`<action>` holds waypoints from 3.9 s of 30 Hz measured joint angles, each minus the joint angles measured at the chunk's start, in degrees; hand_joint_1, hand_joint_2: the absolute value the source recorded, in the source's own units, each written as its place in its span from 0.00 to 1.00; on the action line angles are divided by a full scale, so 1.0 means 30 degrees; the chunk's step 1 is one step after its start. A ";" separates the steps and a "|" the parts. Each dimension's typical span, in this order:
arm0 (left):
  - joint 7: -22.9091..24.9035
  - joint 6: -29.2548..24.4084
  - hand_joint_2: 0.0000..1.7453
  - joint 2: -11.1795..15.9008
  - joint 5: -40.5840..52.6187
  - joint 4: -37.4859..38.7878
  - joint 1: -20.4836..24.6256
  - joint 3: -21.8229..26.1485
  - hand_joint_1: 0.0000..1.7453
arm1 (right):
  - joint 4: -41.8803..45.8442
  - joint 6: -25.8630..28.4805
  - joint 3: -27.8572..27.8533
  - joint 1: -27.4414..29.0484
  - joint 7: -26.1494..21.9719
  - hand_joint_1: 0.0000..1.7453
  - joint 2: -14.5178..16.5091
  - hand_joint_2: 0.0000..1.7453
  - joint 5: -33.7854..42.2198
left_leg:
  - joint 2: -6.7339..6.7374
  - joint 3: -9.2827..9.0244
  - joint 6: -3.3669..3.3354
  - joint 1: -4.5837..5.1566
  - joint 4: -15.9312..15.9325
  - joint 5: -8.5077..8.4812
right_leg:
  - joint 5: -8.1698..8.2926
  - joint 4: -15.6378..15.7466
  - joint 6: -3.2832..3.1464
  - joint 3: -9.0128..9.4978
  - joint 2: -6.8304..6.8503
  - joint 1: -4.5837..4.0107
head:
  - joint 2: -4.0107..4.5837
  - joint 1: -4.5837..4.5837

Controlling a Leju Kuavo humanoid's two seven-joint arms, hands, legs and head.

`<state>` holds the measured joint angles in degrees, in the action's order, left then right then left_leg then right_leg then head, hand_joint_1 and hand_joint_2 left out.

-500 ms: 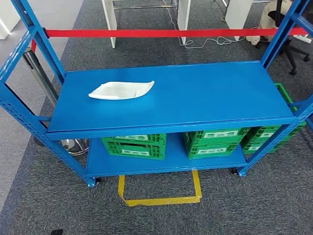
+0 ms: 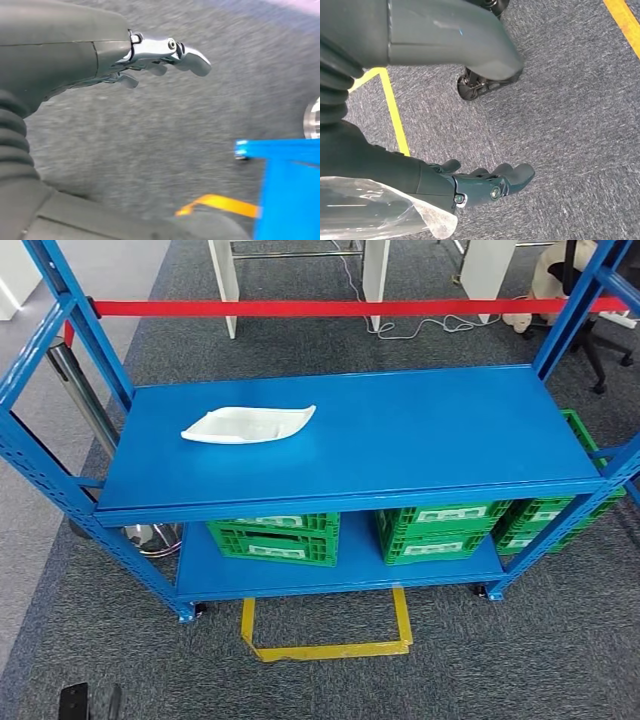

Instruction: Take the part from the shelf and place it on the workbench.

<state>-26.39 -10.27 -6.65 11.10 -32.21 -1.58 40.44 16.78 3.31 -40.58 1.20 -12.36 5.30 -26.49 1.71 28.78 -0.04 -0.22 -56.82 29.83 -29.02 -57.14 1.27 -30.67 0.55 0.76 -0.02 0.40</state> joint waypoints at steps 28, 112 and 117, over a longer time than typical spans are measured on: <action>-0.3162 -0.1818 0.00 0.1019 -0.2331 -1.7616 -0.1791 -0.6289 0.00 | -0.0978 -0.0423 -0.2482 -0.0760 -0.1632 0.00 0.0501 0.00 -0.5850 | 0.0001 0.0000 -0.0002 0.0000 -0.0002 -0.0020 | 0.0012 -0.0011 0.0005 0.0006 -0.0001 -0.0001 | 0.0000 0.0000; 0.5015 -0.3313 0.00 0.6477 1.5664 -1.2073 1.1964 -2.5979 0.00 | -0.1630 -0.3544 -0.2462 -0.2516 -0.2431 0.00 0.1060 1.00 -1.0249 | 0.0069 0.0365 -0.0223 0.0086 -0.0387 -0.0096 | 0.0329 0.0013 0.0355 -0.0182 -0.0095 0.0103 | 0.0000 0.0000; 0.5009 -0.3348 0.00 0.6457 1.5611 -1.1935 1.2019 -2.5824 0.00 | -0.1630 -0.3357 -0.2439 -0.2394 -0.2246 0.00 0.1034 1.00 -1.0274 | 0.0226 0.0365 -0.0751 -0.0047 0.0099 -0.0476 | -0.0617 -0.1639 0.0594 -0.1235 -0.0140 0.0131 | 0.0000 -0.0040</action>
<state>-11.36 -20.31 12.73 57.94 -68.02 34.48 -37.04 11.89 -6.76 -47.90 -5.98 -19.10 8.40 -57.31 2.39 29.88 -2.29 -0.36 -56.52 28.40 -30.87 -62.05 3.05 -34.38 0.13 1.15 -0.02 0.28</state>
